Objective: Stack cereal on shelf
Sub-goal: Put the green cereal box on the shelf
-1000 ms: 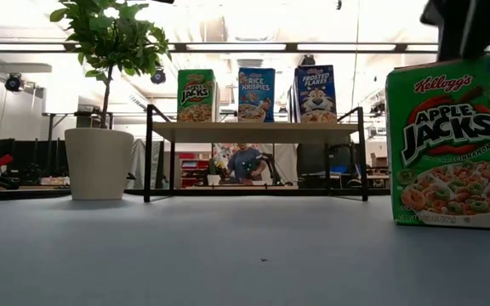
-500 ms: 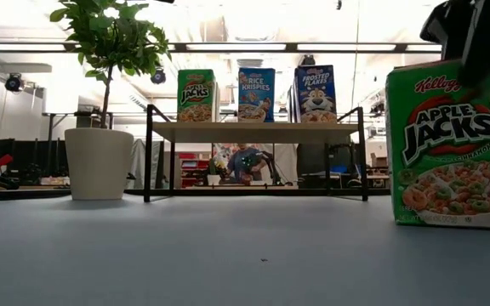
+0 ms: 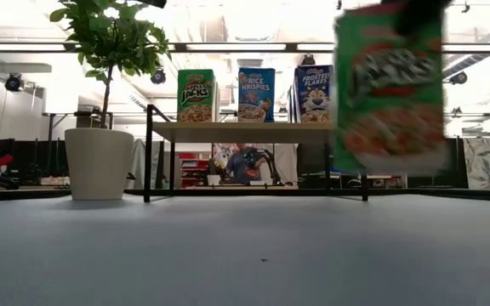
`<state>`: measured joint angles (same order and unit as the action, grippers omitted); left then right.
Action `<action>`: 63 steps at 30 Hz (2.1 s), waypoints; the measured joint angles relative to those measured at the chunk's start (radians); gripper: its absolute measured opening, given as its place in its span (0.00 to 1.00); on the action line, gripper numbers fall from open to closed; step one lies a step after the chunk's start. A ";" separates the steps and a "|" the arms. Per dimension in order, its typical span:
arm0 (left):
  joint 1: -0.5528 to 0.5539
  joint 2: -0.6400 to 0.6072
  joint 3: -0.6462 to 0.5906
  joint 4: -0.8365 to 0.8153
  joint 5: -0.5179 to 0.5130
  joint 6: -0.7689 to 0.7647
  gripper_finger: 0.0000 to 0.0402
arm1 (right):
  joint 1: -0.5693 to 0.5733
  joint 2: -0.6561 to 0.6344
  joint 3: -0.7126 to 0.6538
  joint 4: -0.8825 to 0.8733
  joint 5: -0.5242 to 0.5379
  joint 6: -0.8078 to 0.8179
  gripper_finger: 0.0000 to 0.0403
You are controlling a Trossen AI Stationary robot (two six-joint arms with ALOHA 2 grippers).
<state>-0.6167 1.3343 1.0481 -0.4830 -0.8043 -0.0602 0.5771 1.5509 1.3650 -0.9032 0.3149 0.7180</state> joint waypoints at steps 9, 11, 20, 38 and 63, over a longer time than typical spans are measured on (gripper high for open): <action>0.000 -0.122 -0.192 0.160 0.000 0.008 0.58 | -0.153 0.000 0.131 0.021 0.000 -0.269 0.26; 0.003 -0.162 -0.251 0.237 -0.001 0.008 0.58 | -0.202 0.000 0.173 0.027 0.000 -0.356 0.26; 0.023 -0.303 -0.442 0.394 -0.089 0.052 0.58 | -0.481 0.050 0.383 0.115 -0.110 -0.745 0.25; 0.145 -0.343 -0.502 0.439 -0.103 0.105 0.58 | -0.776 0.428 0.897 -0.071 -0.289 -1.054 0.25; 0.378 -0.229 -0.502 0.624 -0.024 0.214 0.58 | -0.805 0.501 0.981 -0.085 -0.287 -1.130 0.38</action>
<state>-0.2383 1.1054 0.5457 0.1408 -0.8287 0.1542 -0.2283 2.0518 2.3463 -0.9882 0.0282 -0.4122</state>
